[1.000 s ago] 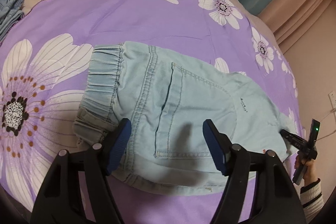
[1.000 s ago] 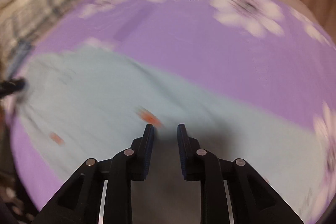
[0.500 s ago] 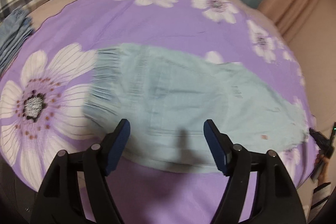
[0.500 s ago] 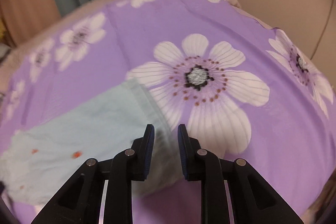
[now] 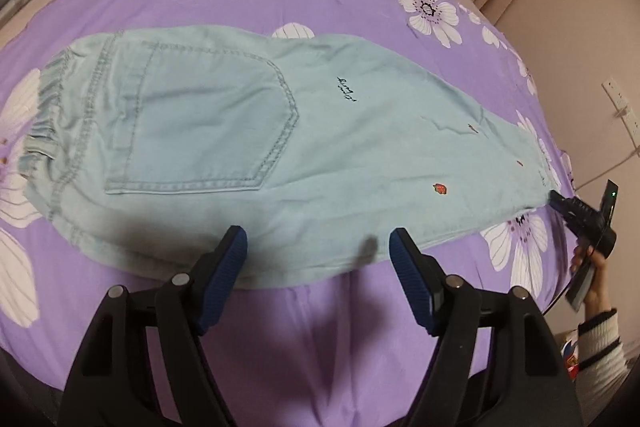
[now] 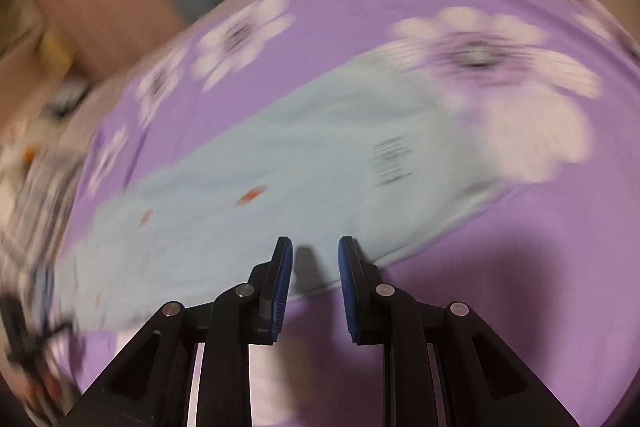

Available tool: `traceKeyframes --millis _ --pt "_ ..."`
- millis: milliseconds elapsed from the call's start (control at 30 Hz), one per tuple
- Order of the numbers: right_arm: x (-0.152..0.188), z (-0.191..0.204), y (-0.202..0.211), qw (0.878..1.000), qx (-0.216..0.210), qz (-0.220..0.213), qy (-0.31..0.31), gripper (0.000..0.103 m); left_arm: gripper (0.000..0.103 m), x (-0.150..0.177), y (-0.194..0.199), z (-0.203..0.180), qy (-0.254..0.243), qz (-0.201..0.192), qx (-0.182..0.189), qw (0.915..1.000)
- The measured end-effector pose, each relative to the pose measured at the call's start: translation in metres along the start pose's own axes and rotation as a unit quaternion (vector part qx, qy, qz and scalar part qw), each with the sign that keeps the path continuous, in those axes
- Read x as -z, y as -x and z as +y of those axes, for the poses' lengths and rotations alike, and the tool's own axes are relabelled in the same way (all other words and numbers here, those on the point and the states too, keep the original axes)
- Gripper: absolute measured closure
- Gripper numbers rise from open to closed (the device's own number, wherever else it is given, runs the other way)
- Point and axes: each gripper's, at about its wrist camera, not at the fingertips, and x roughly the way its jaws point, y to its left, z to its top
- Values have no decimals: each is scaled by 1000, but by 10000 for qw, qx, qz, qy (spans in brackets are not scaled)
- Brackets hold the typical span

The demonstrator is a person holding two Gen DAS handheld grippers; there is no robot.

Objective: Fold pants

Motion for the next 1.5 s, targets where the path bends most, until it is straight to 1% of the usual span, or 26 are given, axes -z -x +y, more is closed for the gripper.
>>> traceKeyframes --millis 33,67,133,200,233,333,433,533,633,700,733,767,833,867,900,933,1000,1067,1133,1167,1200,1267,1300,1400,1433,1500 --pt "-4 -15 6 9994 230 -108 -241 80 28 -1 2 0 2 8 -70 10000" --pt "-7 -31 12 9980 345 -164 -509 78 28 -1 4 1 26 -11 -65 10000" --pt "-4 -56 28 9947 166 -273 -978 78 27 0 10 0 97 -76 76 9999" --pt "4 -66 40 9925 -176 -317 -1166 67 26 -4 11 -5 130 -110 226 9996" --pt "7 -67 39 9918 -265 -270 -1222 59 26 -5 11 -10 133 -103 299 9994" --pt "16 -61 27 9890 -554 -95 -1371 59 26 -12 3 -28 106 -40 493 9987" --pt "7 -48 12 9883 -677 -91 -1360 58 26 -15 -3 -44 1 47 629 9980" --pt "2 -40 3 9903 -532 -94 -1279 56 26 -17 -8 -54 -46 129 672 9976" --pt "2 -41 0 9878 -429 -340 -1460 56 26 -20 -14 -59 16 188 742 9971" --pt "4 -42 0 9836 -407 -547 -1668 59 26 -21 -18 -63 6 218 750 9969" --pt "7 -43 2 9825 -345 -642 -1712 72 26 -23 -20 -66 -9 242 785 9966" --pt "9 -40 1 9820 -299 -691 -1731 87 26 -24 -21 -69 -11 259 839 9961" --pt "13 -32 3 9808 -380 -753 -1760 93 26 -28 -23 -76 38 306 1095 9935" --pt "12 -22 8 9832 -353 -867 -1568 93 26 -31 -24 -79 87 330 1244 9916" --pt "9 -6 16 9867 -285 -1052 -1206 93 26 -34 -25 -83 158 361 1448 9887" --pt "7 10 24 9887 -292 -1190 -859 93 26 -36 -26 -87 194 383 1559 9868" --pt "3 42 37 9898 -423 -1351 -178 93 25 -41 -26 -95 260 364 1828 9821" --pt "5 78 46 9874 -501 -1406 520 93 16 -45 -27 -105 371 353 2205 9740" --pt "11 108 49 9827 -580 -1415 1044 93 9 -50 -30 -113 638 420 2657 9610" --pt "16 120 50 9800 -623 -1428 1236 93 9 -52 -33 -115 752 461 2811 9556" --pt "23 133 52 9762 -677 -1439 1476 93 9 -54 -38 -119 838 506 2895 9522" --pt "36 155 50 9697 -741 -1440 1829 93 9 -59 -49 -126 943 610 2870 9513" --pt "45 167 48 9653 -753 -1416 2062 93 9 -61 -53 -129 991 649 2923 9489" --pt "70 195 30 9544 -563 -1257 2647 93 9 -63 -70 -132 1310 777 3278 9324" --pt "79 202 24 9506 -550 -1173 2819 93 9 -63 -78 -131 1443 848 3317 9284" --pt "95 215 19 9427 -601 -1056 3107 93 9 -61 -91 -130 1641 986 3295 9246"
